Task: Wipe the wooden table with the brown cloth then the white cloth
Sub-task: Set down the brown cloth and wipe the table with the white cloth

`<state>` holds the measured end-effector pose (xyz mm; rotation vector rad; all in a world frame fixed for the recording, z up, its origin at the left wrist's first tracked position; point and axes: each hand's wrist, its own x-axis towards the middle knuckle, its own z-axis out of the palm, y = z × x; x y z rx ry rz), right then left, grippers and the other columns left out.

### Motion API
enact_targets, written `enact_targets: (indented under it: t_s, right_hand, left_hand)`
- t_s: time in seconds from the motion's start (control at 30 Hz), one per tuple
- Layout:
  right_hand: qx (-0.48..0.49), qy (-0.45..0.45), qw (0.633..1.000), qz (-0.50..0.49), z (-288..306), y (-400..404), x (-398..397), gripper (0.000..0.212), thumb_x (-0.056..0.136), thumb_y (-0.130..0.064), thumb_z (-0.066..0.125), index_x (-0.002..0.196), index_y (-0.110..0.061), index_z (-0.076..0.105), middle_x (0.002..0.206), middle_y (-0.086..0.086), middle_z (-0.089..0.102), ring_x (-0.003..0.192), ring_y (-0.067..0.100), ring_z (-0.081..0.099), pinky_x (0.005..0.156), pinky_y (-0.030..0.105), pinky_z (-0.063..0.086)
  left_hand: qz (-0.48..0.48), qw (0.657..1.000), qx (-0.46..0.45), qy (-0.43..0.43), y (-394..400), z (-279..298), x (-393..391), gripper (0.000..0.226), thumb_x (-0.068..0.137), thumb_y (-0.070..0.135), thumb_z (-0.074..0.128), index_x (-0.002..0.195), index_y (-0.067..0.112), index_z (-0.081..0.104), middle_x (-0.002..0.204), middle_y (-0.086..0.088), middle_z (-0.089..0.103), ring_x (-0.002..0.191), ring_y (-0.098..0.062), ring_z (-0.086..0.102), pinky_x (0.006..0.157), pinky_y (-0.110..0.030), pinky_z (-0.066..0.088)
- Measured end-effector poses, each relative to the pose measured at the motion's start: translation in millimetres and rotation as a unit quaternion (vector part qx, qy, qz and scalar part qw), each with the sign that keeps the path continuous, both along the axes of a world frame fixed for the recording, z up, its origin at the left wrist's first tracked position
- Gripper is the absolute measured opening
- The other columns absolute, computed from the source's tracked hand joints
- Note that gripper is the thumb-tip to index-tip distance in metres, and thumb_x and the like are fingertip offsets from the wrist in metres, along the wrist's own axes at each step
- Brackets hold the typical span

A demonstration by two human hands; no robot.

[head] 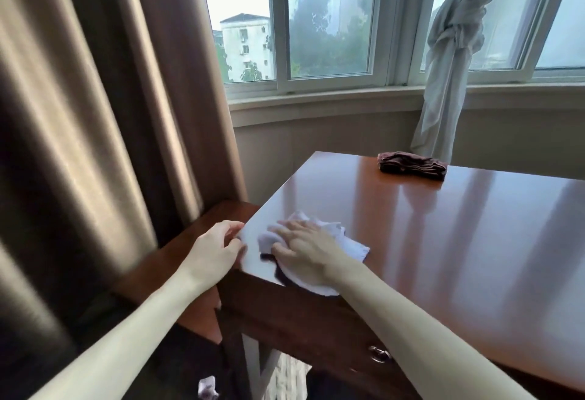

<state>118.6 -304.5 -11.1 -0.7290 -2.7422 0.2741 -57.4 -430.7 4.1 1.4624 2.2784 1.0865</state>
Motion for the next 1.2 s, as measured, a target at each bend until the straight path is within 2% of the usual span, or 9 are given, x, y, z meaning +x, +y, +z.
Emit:
enact_targets:
  t_s: [0.13, 0.27, 0.47, 0.6, 0.77, 0.83, 1.0, 1.13, 1.2]
  right_hand:
    - [0.01, -0.033, 0.985, -0.17, 6, 9, -8, 0.069, 0.083, -0.055, 0.011, 0.13, -0.028, 0.054, 0.141, 0.002, 0.053, 0.135, 0.032, 0.037, 0.111, 0.058, 0.024]
    - [0.003, -0.004, 1.0, 0.011, -5, -53, -10, 0.062, 0.088, -0.051, 0.022, 0.139, -0.029, 0.049, 0.147, -0.002, 0.049, 0.14, 0.028, 0.033, 0.119, 0.055, 0.017]
    - [-0.048, -0.019, 0.984, -0.168, 5, 11, -13, 0.051, 0.096, -0.052, 0.026, 0.135, -0.029, 0.049, 0.148, 0.001, 0.048, 0.145, 0.03, 0.031, 0.117, 0.058, 0.018]
    - [-0.016, -0.006, 0.999, -0.031, -8, -42, 21, 0.064, 0.09, -0.053, 0.021, 0.149, -0.037, 0.04, 0.16, -0.008, 0.036, 0.151, 0.02, 0.021, 0.123, 0.052, 0.009]
    - [-0.008, -0.034, 0.977, -0.21, 13, 42, 79, 0.037, 0.096, -0.047, 0.024, 0.117, -0.035, 0.052, 0.132, -0.007, 0.057, 0.128, 0.023, 0.042, 0.104, 0.049, 0.03]
    - [0.015, -0.046, 0.968, -0.245, 9, 43, 87, 0.046, 0.091, -0.05, 0.019, 0.121, -0.034, 0.051, 0.136, -0.007, 0.055, 0.129, 0.022, 0.041, 0.106, 0.049, 0.029]
    - [0.003, 0.006, 0.999, -0.031, -2, -32, 99, 0.051, 0.096, -0.045, 0.026, 0.142, -0.04, 0.046, 0.152, -0.02, 0.043, 0.142, 0.007, 0.029, 0.12, 0.037, 0.012]
    - [-0.009, -0.037, 0.974, -0.224, 10, 42, 87, 0.052, 0.088, -0.053, 0.015, 0.12, -0.036, 0.053, 0.135, -0.006, 0.058, 0.128, 0.025, 0.042, 0.105, 0.049, 0.028]
    - [0.003, -0.025, 0.977, -0.211, 5, 30, 75, 0.056, 0.087, -0.054, 0.015, 0.125, -0.035, 0.052, 0.141, -0.004, 0.054, 0.134, 0.027, 0.041, 0.109, 0.052, 0.024]
  left_hand:
    - [-0.075, 0.989, -0.105, 0.067, -24, -11, -16, 0.074, 0.092, 0.065, 0.052, 0.154, 0.027, 0.037, 0.161, 0.01, 0.03, 0.147, -0.004, 0.027, 0.115, -0.018, 0.019]
    - [-0.119, 0.969, -0.149, 0.158, -30, -12, -20, 0.114, 0.064, 0.1, 0.037, 0.156, 0.034, 0.029, 0.164, 0.019, 0.016, 0.147, -0.003, 0.027, 0.119, -0.024, 0.025]
    - [-0.13, 0.948, -0.177, 0.232, -28, -13, -17, 0.118, 0.067, 0.098, 0.03, 0.161, 0.029, 0.014, 0.167, 0.011, 0.005, 0.153, -0.006, 0.004, 0.124, -0.027, 0.015]
    - [-0.2, 0.94, -0.124, 0.248, -21, -18, 9, 0.122, 0.063, 0.103, 0.025, 0.159, 0.032, 0.001, 0.167, 0.011, -0.002, 0.151, -0.001, -0.014, 0.125, -0.027, 0.0]
    - [-0.216, 0.919, -0.106, 0.313, 2, -23, 36, 0.115, 0.064, 0.102, 0.015, 0.159, 0.037, 0.007, 0.168, 0.009, 0.005, 0.155, -0.014, -0.005, 0.126, -0.038, 0.003]
    - [-0.193, 0.927, -0.094, 0.307, 4, -26, 41, 0.112, 0.065, 0.101, 0.013, 0.158, 0.038, 0.018, 0.166, 0.009, 0.016, 0.155, -0.018, 0.006, 0.126, -0.038, 0.005]
    - [-0.165, 0.928, -0.051, 0.331, 6, -39, 45, 0.103, 0.074, 0.097, 0.02, 0.14, 0.028, 0.057, 0.145, -0.002, 0.055, 0.136, -0.03, 0.05, 0.113, -0.049, 0.038]
    - [-0.155, 0.932, -0.053, 0.323, 2, -37, 49, 0.107, 0.071, 0.099, 0.016, 0.145, 0.03, 0.052, 0.15, -0.001, 0.05, 0.142, -0.028, 0.043, 0.118, -0.046, 0.03]
    - [-0.156, 0.934, -0.067, 0.313, 1, -33, 48, 0.112, 0.067, 0.101, 0.01, 0.151, 0.035, 0.041, 0.158, 0.004, 0.038, 0.149, -0.022, 0.03, 0.123, -0.042, 0.021]
